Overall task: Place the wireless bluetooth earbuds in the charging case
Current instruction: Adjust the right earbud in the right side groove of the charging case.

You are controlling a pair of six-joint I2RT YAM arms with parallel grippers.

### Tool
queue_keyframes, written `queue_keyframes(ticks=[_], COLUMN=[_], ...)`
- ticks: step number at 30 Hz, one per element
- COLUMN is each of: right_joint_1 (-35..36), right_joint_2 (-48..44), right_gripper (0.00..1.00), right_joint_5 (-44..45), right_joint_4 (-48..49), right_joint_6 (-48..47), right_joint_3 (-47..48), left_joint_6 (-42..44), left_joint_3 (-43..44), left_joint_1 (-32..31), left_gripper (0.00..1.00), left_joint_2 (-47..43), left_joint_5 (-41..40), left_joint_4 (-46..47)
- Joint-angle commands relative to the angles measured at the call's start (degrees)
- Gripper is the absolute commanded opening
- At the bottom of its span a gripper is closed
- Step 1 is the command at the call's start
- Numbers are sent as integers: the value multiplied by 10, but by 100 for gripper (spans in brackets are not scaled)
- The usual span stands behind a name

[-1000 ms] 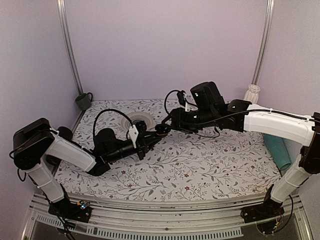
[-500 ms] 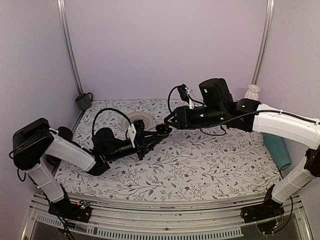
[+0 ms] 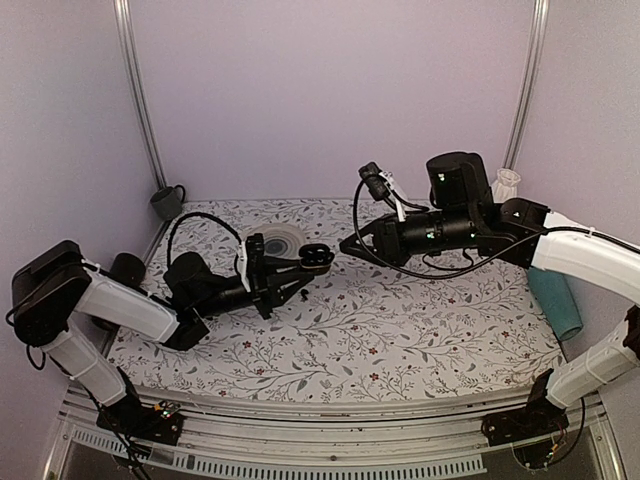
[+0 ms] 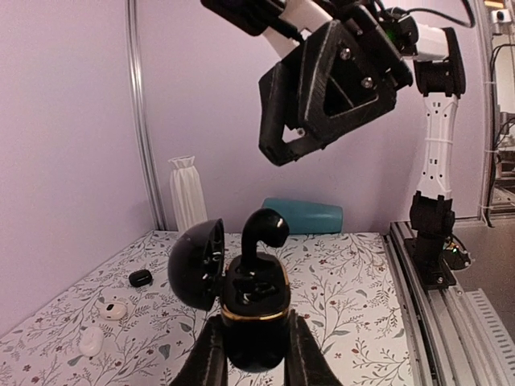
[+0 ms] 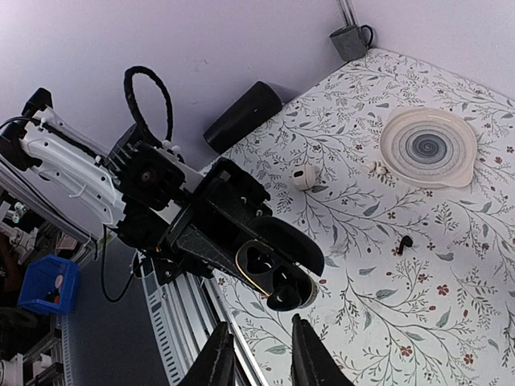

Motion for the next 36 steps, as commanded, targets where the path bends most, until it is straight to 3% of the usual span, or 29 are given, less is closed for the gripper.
queue_keyframes(ticks=[1, 23, 27, 36], right_joint_1=[-2, 18, 20, 39], right_joint_2=[4, 50, 54, 71], right_gripper=[23, 20, 14, 11], right_joint_5=[-35, -9, 5, 21], right_joint_4=[-3, -13, -15, -24], right_joint_6=[-43, -75, -73, -74], right_joint_3=[0, 28, 35, 54], left_joint_6=[-25, -31, -32, -32], left_joint_3=[-6, -3, -3, -1], left_joint_1=[9, 10, 10, 9], left_gripper=[0, 0, 0, 0], left_joint_2=[-12, -14, -14, -14], left_joint_5=[29, 35, 36, 35], left_joint_4=[37, 39, 38, 36])
